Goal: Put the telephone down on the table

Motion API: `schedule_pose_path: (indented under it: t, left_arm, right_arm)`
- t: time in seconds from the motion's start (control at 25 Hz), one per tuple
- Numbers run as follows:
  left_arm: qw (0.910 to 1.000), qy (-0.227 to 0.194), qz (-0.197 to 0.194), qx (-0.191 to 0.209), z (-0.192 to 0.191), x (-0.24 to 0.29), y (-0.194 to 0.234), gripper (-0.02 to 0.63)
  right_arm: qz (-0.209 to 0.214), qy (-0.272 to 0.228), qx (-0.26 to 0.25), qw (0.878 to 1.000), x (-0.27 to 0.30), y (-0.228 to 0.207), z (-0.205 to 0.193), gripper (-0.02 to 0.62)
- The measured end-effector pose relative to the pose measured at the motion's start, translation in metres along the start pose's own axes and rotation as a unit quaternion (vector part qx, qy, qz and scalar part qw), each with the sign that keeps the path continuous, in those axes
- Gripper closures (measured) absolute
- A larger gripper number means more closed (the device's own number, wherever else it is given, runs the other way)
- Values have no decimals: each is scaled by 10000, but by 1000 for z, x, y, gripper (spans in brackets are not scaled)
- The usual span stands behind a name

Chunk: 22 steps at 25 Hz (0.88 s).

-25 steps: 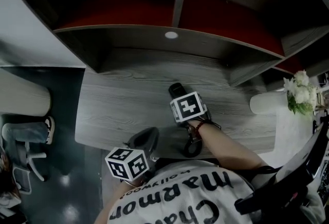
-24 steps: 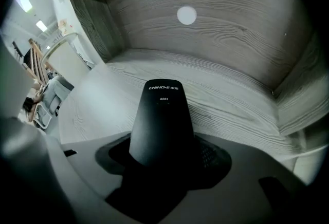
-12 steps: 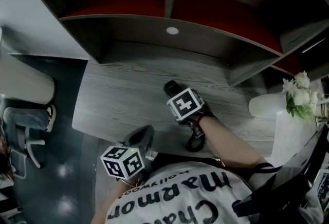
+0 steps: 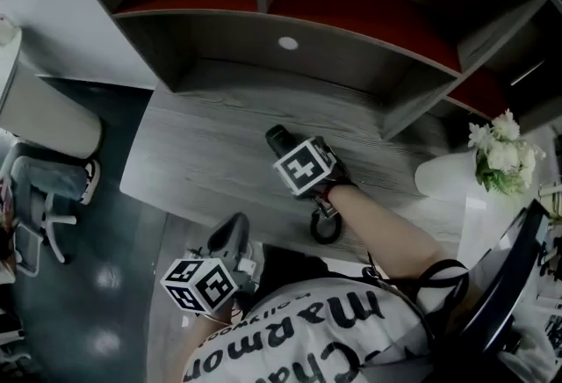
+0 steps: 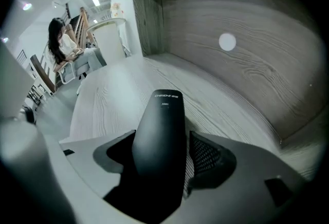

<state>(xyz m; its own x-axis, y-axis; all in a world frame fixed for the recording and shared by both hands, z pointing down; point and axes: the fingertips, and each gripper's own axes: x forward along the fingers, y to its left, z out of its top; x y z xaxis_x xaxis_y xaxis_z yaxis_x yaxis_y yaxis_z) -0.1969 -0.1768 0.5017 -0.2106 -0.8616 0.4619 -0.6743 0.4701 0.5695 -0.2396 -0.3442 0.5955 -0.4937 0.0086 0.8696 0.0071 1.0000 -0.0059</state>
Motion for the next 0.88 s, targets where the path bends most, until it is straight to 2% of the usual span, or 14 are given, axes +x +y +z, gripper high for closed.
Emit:
schedule_pose_path:
  t: [0.4, 0.44, 0.6, 0.72, 0.88]
  left_arm:
    - [9991, -322, 282, 7, -13, -32, -24, 597]
    - [9990, -354, 282, 29, -13, -34, -27, 597]
    - [9985, -495, 196, 127, -11, -37, -42, 597]
    - [9982, -561, 138, 172, -16, -38, -56, 597]
    - [9978, -616, 9, 228, -24, -41, -76, 597]
  right_arm:
    - [275, -951, 445, 9941, -54, -9, 26, 285]
    - [252, -1026, 529, 9930, -61, -10, 27, 319]
    - [152, -1301, 893, 9874, -92, -17, 23, 538]
    - [425, -1517, 1185, 9804, -115, -12, 12, 577]
    - [892, -2043, 1461, 9638, -151, -2, -2, 583]
